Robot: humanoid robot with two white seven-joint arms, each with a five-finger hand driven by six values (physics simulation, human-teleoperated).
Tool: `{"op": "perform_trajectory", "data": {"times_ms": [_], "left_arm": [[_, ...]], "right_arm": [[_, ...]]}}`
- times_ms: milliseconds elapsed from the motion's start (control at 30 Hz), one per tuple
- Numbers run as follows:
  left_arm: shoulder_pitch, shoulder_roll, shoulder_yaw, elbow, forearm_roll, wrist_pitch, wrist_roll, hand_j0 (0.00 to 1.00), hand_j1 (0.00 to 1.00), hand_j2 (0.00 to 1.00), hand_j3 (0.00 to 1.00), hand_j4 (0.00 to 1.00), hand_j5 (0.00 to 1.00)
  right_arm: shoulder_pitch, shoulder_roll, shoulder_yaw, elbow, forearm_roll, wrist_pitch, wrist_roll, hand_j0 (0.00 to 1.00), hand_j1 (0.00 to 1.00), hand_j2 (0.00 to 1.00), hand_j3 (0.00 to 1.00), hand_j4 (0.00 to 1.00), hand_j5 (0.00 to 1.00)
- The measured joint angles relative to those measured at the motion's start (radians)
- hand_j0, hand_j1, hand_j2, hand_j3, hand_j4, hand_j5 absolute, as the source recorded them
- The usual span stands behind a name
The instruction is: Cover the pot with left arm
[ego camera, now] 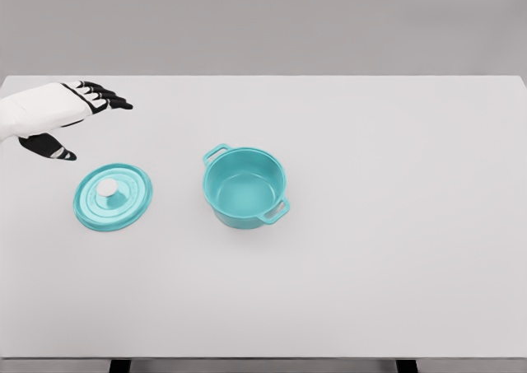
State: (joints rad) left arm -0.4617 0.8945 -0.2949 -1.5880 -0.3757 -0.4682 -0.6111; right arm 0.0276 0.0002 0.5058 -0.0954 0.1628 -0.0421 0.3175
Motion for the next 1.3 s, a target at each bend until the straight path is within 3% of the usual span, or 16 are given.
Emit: {"op": "perform_trajectory", "data": {"times_ms": [500,567,633,733,800,867,1133,1300], "left_arm": [[0.020,0.004,-0.016,0.023,0.003,-0.026,0.000,1.00,1.00,1.00,1.00,1.00,1.00],[-0.001,0.003,-0.018,0.029,0.007,-0.028,0.000,1.00,1.00,1.00,1.00,1.00,1.00],[-0.077,0.014,-0.069,0.058,0.054,-0.019,0.000,1.00,1.00,1.00,1.00,1.00,1.00],[-0.224,0.081,-0.276,0.109,0.197,-0.008,0.000,1.00,1.00,1.00,1.00,1.00,1.00],[-0.241,0.107,-0.385,0.126,0.246,0.002,0.000,1.00,1.00,1.00,1.00,1.00,1.00],[-0.258,0.124,-0.442,0.134,0.269,0.008,0.000,1.00,1.00,1.00,1.00,1.00,1.00],[-0.256,0.161,-0.517,0.137,0.288,-0.004,0.000,1.00,1.00,1.00,1.00,1.00,1.00],[-0.255,0.157,-0.525,0.140,0.224,-0.042,0.000,1.00,1.00,1.00,1.00,1.00,1.00]], "right_arm": [[0.005,0.000,0.000,0.004,0.000,0.005,-0.003,1.00,1.00,1.00,1.00,1.00,1.00],[0.005,0.000,0.000,0.004,0.000,0.005,-0.003,1.00,1.00,1.00,1.00,1.00,1.00],[0.005,0.000,0.000,0.004,0.000,0.005,-0.003,1.00,1.00,1.00,1.00,1.00,1.00],[0.005,0.000,0.000,0.004,0.000,0.005,-0.003,1.00,1.00,1.00,1.00,1.00,1.00],[0.005,0.000,0.000,0.004,0.000,0.005,-0.003,1.00,1.00,1.00,1.00,1.00,1.00],[0.005,0.000,0.000,0.004,0.000,0.005,-0.003,1.00,1.00,1.00,1.00,1.00,1.00],[0.005,0.000,0.000,0.004,0.000,0.005,-0.004,1.00,1.00,1.00,1.00,1.00,1.00],[0.005,0.000,0.000,0.004,0.000,0.005,-0.003,1.00,1.00,1.00,1.00,1.00,1.00]]}}
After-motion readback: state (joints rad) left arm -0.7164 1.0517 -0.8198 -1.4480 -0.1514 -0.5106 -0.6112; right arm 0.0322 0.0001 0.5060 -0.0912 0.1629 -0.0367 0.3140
